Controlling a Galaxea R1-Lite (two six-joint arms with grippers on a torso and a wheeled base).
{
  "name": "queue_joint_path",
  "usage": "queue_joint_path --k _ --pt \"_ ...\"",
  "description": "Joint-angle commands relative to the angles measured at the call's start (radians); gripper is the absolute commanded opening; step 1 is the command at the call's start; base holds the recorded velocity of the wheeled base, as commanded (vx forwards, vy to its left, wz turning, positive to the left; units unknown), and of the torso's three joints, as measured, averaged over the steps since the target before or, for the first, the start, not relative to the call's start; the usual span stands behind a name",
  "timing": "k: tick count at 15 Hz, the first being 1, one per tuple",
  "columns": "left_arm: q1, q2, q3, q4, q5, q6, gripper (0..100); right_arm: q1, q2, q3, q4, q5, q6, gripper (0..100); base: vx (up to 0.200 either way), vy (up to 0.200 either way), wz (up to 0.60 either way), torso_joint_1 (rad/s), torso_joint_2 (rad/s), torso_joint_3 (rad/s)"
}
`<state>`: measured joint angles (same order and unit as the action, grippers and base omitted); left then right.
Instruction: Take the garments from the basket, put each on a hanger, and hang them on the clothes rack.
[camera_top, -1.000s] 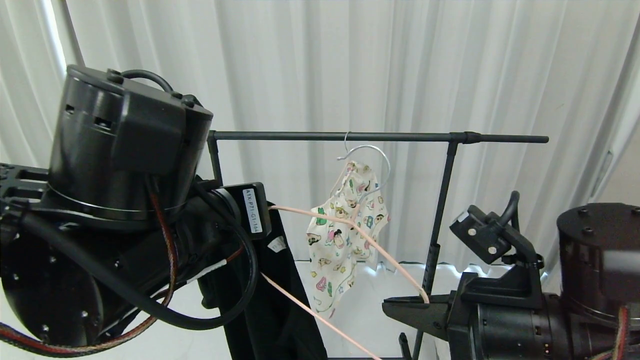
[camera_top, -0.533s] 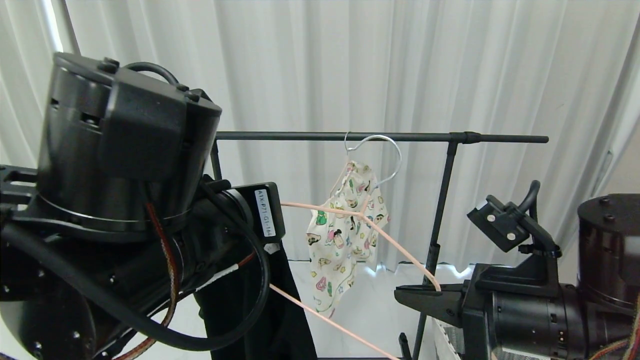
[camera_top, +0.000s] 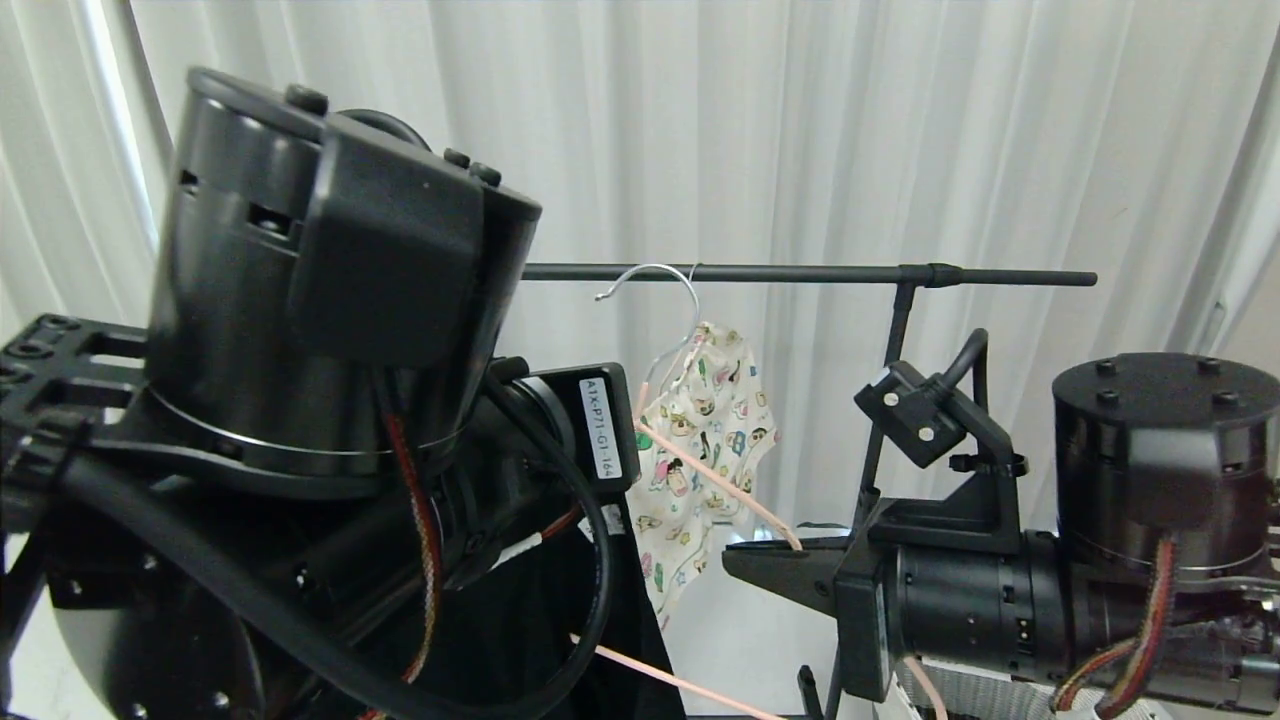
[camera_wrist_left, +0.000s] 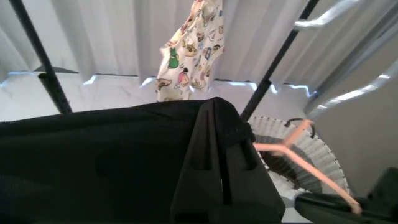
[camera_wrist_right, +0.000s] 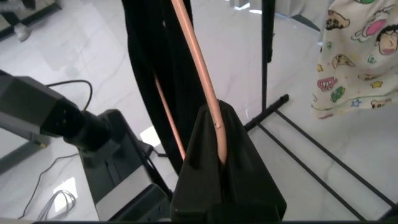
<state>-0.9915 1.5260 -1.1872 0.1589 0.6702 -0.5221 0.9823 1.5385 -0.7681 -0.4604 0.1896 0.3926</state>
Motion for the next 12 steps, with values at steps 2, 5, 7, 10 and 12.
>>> queue_joint_path --k 2,5,7,10,12 --pt "-0.013 0.022 -0.029 0.001 0.0 -0.001 0 0.019 0.061 -0.028 -0.026 -0.004 0.023 0 0.0 0.0 0.0 0.0 0.0 0.0" --pt "-0.027 0.029 -0.028 0.001 0.0 -0.002 0 0.029 0.08 -0.033 -0.05 -0.005 0.025 0 0.0 0.0 0.0 0.0 0.0 0.0" --pt "-0.027 0.028 -0.008 0.002 0.003 0.001 0 0.029 0.081 -0.03 -0.052 -0.029 0.025 0 0.0 0.0 0.0 0.0 0.0 0.0" --pt "-0.019 0.002 0.037 0.001 0.02 0.047 0 0.025 0.08 -0.023 -0.052 -0.108 0.02 0 0.0 0.0 0.0 0.0 0.0 0.0" --pt "0.004 -0.02 0.055 0.001 0.02 0.07 0 0.021 0.08 -0.023 -0.053 -0.157 0.012 0 0.0 0.0 0.0 0.0 0.0 0.0"
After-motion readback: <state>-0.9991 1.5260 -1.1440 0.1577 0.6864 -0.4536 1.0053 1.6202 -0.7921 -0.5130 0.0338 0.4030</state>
